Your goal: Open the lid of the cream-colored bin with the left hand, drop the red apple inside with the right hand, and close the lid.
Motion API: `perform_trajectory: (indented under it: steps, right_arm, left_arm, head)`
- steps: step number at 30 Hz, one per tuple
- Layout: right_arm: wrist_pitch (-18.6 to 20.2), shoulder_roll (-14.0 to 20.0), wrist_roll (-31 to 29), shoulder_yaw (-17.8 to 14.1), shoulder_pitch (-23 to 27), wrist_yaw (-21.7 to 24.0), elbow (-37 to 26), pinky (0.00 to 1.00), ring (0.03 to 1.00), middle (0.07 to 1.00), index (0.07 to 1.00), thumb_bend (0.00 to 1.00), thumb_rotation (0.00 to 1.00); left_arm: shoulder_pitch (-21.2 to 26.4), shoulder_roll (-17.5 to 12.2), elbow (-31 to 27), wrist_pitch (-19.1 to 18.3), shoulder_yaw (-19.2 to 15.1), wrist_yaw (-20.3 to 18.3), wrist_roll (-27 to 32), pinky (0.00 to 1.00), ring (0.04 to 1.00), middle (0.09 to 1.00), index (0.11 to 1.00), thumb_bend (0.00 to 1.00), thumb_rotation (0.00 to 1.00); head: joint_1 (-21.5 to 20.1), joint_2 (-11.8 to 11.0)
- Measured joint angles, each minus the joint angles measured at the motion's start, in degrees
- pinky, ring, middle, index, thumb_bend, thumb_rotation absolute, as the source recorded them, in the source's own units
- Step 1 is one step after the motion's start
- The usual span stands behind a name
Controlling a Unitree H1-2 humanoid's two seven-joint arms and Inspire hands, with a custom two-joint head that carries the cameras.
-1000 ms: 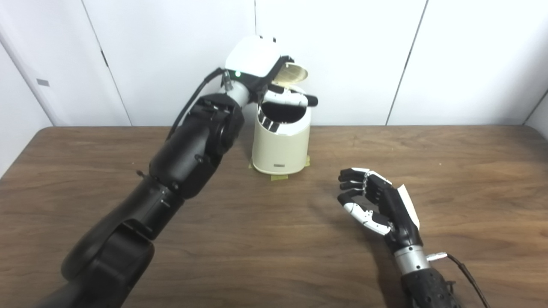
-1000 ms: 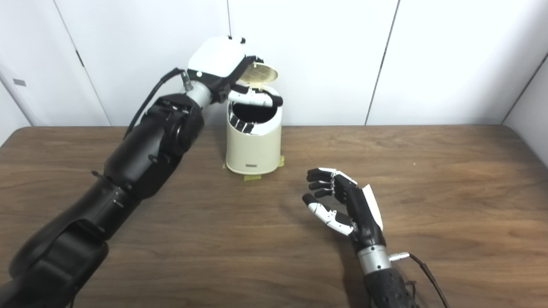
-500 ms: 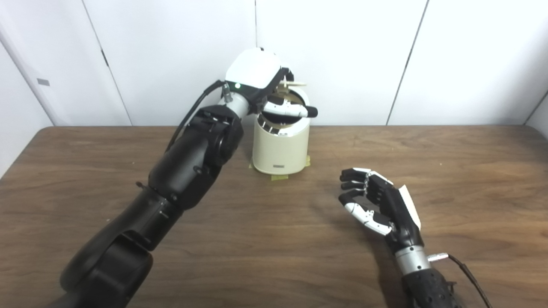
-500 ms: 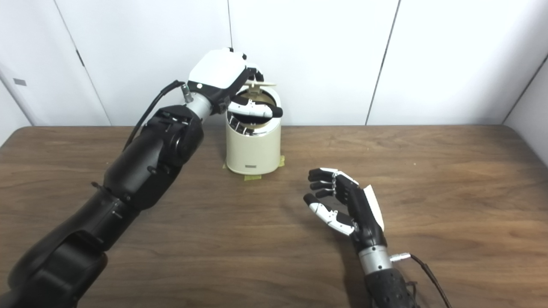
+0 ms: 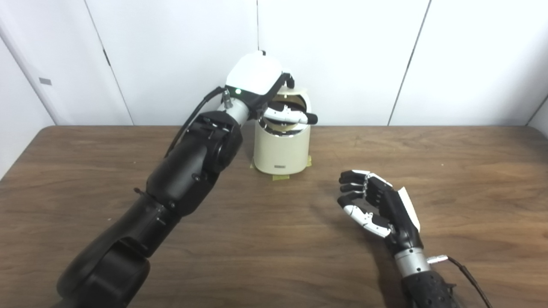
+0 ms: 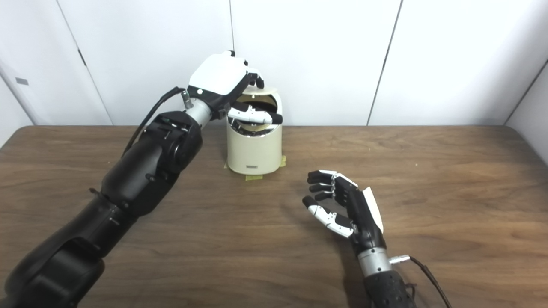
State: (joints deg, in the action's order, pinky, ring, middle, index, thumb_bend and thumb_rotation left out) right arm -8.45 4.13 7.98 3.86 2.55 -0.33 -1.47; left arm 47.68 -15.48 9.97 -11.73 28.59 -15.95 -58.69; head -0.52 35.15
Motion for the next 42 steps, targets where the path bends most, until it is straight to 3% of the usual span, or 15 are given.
perform_trajectory:
  steps: [18,26,42]
  right_arm:
    - [2.50,-0.72,1.35,0.31,-0.72,-0.02,-1.06,0.57,0.651,0.682,0.664,0.28,0.28]
    - [4.69,-1.18,2.58,0.49,-1.29,-0.02,-2.53,0.57,0.658,0.687,0.667,0.29,0.31]
    - [8.17,-1.53,2.84,0.60,-1.58,-0.02,-4.51,0.58,0.660,0.688,0.671,0.30,0.35]
  left_arm:
    - [-4.34,-0.09,-2.25,0.06,-0.47,-1.16,-1.78,1.00,0.889,0.715,0.702,0.96,1.00]
    - [-5.33,-0.34,-2.20,1.21,-0.71,-0.38,-2.00,1.00,0.892,0.746,0.716,0.97,1.00]
    - [-6.06,-0.30,-0.78,2.69,-1.09,1.83,-1.90,1.00,0.902,0.724,0.721,0.94,1.00]
  head:
    - [-0.62,0.88]
    - [-1.32,1.15]
    - [-1.94,1.41]
